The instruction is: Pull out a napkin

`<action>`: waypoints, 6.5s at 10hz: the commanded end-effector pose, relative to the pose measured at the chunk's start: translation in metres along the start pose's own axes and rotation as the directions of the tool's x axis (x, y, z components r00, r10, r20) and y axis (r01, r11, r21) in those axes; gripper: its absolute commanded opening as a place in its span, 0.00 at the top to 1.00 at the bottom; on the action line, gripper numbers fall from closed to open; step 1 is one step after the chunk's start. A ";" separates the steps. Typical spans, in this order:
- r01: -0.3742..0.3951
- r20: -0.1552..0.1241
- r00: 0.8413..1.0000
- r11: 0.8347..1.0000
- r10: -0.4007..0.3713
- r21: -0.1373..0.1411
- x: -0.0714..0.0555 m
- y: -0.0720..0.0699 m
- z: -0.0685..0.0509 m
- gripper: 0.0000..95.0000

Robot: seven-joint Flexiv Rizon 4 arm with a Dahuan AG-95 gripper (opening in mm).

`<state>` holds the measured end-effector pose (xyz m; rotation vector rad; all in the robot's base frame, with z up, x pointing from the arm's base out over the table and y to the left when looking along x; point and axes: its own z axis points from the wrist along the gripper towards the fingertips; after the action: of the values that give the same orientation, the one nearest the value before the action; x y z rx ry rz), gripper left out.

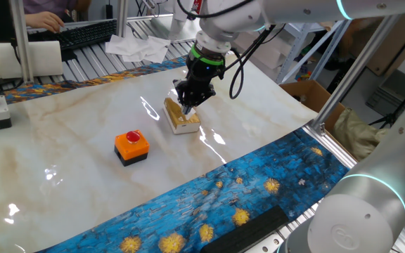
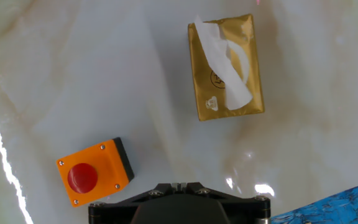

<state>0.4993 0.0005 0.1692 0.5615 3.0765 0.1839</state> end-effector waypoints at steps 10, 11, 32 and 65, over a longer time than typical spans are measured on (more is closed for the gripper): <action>-0.054 0.111 0.992 0.998 0.055 -0.010 -0.014 -0.008 0.002 0.00; -0.038 0.112 0.993 0.999 0.038 -0.008 -0.018 -0.011 0.003 0.00; 0.241 0.158 0.961 0.967 -0.226 -0.079 -0.127 -0.041 0.070 0.20; 0.202 -0.182 0.967 0.973 -0.179 0.116 -0.097 -0.056 -0.055 1.00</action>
<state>0.5737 -0.0949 0.2091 0.2249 3.3061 0.0295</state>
